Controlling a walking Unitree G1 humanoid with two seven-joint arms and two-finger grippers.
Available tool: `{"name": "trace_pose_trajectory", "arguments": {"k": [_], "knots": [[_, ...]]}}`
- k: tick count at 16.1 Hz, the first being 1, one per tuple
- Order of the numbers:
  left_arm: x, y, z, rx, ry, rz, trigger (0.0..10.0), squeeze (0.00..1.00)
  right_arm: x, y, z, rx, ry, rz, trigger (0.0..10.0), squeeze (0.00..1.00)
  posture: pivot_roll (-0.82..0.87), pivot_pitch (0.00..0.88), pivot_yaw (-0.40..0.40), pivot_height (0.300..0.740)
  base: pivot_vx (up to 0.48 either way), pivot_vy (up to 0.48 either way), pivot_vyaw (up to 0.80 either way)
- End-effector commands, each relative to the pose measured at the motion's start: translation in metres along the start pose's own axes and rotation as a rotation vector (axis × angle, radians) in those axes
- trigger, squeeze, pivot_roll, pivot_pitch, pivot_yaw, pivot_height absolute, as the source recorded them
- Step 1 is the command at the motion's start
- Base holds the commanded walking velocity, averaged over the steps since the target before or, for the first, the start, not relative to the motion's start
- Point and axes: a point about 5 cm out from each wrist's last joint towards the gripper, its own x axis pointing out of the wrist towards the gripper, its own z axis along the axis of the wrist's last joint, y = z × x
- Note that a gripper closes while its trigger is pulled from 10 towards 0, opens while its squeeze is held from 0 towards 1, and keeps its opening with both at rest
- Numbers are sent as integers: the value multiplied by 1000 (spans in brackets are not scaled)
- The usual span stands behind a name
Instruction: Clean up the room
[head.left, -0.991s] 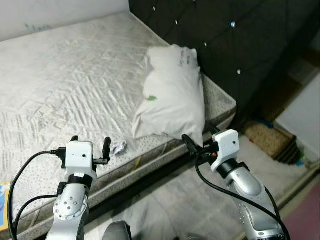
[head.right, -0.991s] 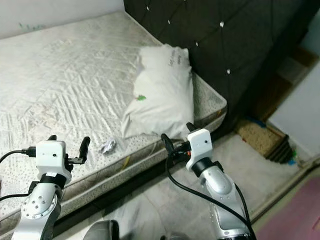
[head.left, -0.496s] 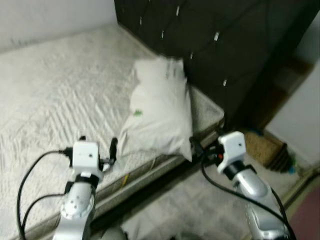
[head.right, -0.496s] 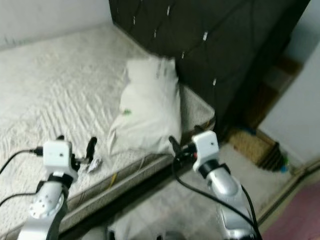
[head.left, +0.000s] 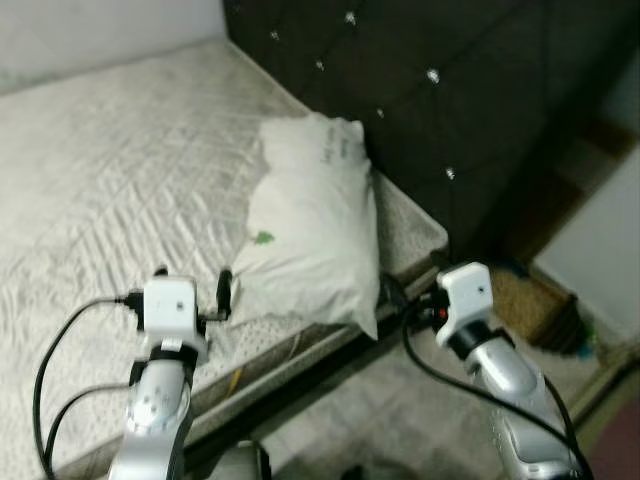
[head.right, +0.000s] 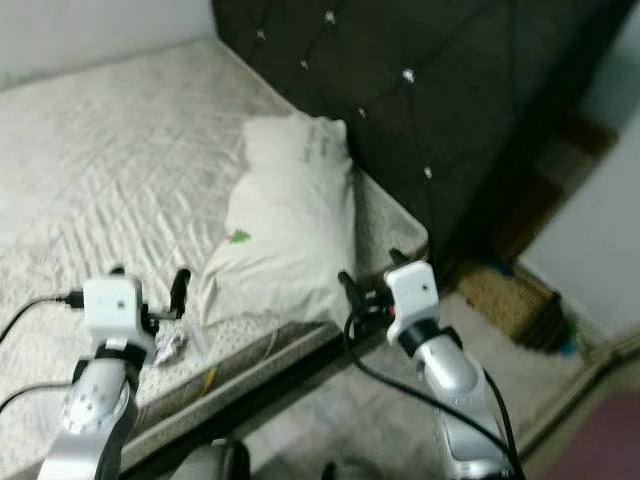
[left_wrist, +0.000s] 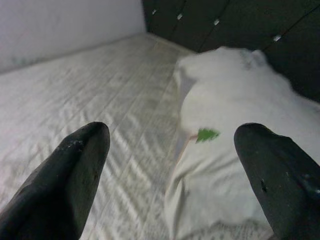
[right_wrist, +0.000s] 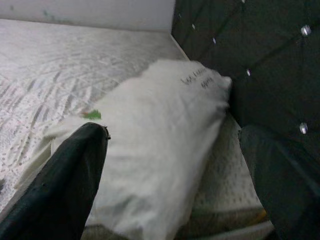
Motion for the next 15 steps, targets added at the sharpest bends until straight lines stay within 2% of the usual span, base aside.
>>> {"name": "trace_pose_trajectory", "arguments": {"k": [1, 3, 5, 7, 8, 9, 10, 11, 12, 14, 15], "knots": [[-6, 7, -8, 28, 37, 31, 10000, 0, 1, 5, 3, 3, -19, 1, 10000, 0, 47, 99, -58, 740, 0, 0, 800], [-11, 9, -16, 30, 59, 55, 10000, 0, -1, 6, -3, 19, -4, -11, 10000, 0, 43, 84, -62, 740, 0, 0, 800], [1, 5, -22, 28, 70, 63, 10000, 0, 8, 7, -2, 10, -12, -18, 10000, 0, 50, 31, -67, 740, 0, 0, 800], [12, 1, -7, 28, 30, 46, 10000, 0, 16, -1, 14, 25, -54, -39, 10000, 0, 48, 14, -67, 740, 0, 0, 800], [15, 3, 1, 25, -1, 26, 10000, 0, 19, -5, 18, 33, -70, -57, 10000, 0, 22, 40, -75, 740, 0, 0, 800], [16, 4, -1, 21, -3, 22, 10000, 0, 21, -6, 14, 42, -65, -65, 10000, 0, 18, 46, -75, 740, 0, 0, 800], [17, 5, -9, 45, 16, 34, 10000, 0, 20, -7, 4, 27, -32, -91, 10000, 0, 17, 50, -74, 740, 0, 0, 800], [15, 7, -9, -11, 40, 66, 10000, 0, 18, -8, 8, 77, -41, -130, 10000, 0, 8, 75, -70, 740, 0, 0, 725], [11, 1, -1, 37, -13, -4, 10000, 0, 11, -3, 12, 70, -55, -116, 10000, 0, 4, 74, -68, 740, 0, 0, 0], [10, 2, -9, 26, 26, 5, 10000, 0, 3, -4, 0, 81, -14, -151, 10000, 0, 4, 77, -57, 740, 0, 0, 0], [12, 3, -7, 24, 20, 4, 10000, 0, 2, -6, 0, 90, -15, -174, 10000, 0, 3, 72, -58, 740, 0, 0, 0]]}}
